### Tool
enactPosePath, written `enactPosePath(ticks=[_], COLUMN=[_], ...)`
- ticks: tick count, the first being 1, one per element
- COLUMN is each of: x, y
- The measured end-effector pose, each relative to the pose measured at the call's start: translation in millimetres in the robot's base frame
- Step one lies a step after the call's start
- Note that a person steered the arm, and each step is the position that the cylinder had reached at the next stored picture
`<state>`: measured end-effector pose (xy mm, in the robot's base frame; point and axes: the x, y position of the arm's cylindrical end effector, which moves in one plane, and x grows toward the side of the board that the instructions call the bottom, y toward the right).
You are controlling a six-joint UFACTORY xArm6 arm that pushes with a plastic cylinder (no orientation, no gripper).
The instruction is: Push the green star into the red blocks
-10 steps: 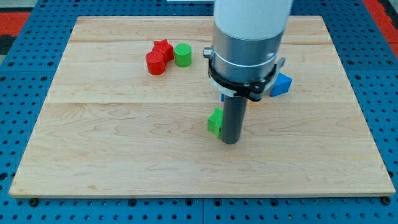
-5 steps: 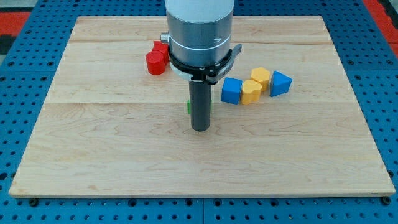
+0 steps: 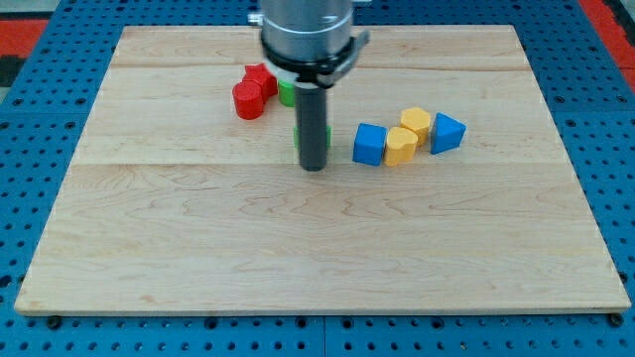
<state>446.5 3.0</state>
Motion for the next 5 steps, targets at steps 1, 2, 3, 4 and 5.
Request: enactPosePath(ticks=[1, 2, 3, 4, 5], x=[-1.5, -18.4, -40.9, -57.6, -65.0], y=[17.1, 7.0, -32.3, -78.9, -89.7])
